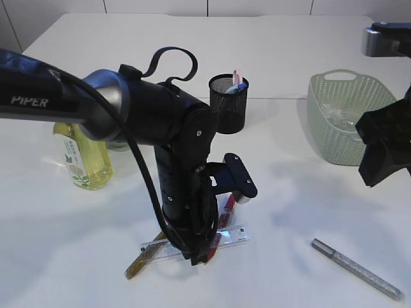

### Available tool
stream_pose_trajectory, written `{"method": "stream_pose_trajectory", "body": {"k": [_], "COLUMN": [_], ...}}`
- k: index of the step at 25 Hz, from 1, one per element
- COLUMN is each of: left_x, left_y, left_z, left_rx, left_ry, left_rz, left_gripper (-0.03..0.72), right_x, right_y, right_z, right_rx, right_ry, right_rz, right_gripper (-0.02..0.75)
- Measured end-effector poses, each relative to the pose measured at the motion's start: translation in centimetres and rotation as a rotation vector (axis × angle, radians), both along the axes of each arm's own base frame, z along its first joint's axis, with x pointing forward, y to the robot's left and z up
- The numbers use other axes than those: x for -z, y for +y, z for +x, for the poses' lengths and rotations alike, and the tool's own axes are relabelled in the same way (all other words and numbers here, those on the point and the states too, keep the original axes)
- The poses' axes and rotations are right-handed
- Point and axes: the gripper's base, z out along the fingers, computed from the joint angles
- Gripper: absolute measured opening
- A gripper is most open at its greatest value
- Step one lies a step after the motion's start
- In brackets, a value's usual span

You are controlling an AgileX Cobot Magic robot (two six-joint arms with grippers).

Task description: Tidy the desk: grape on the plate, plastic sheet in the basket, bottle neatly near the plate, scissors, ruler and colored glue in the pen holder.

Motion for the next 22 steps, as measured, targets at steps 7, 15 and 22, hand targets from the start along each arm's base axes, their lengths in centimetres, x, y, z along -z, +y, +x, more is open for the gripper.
{"method": "stream_pose_trajectory", "body": {"k": [7, 15, 22], "left_x": [-1.1, -1.9, -4.0], "left_y": [-0.4, -0.3, -1.0], "left_z": [-0.1, -0.2, 0.7], "left_rx": [-0.025, -0.096, -0.237], "left_ry": [0.019, 0.071, 0.054], "left_rz": [-0.031, 0.007, -0.018], "left_gripper": [0.274, 0.274, 0.274], "right_x": [0.0, 0.0, 0.0], "right_y": [0.0, -0.1, -0.1], "right_z": [0.0, 0.0, 0.0], "right_rx": [0.000, -0.001, -0.001], "right_ry": [0.000, -0.002, -0.002], "right_rz": [0.000, -0.007, -0.007], "right_gripper": [0.489, 0.490, 0.489]}}
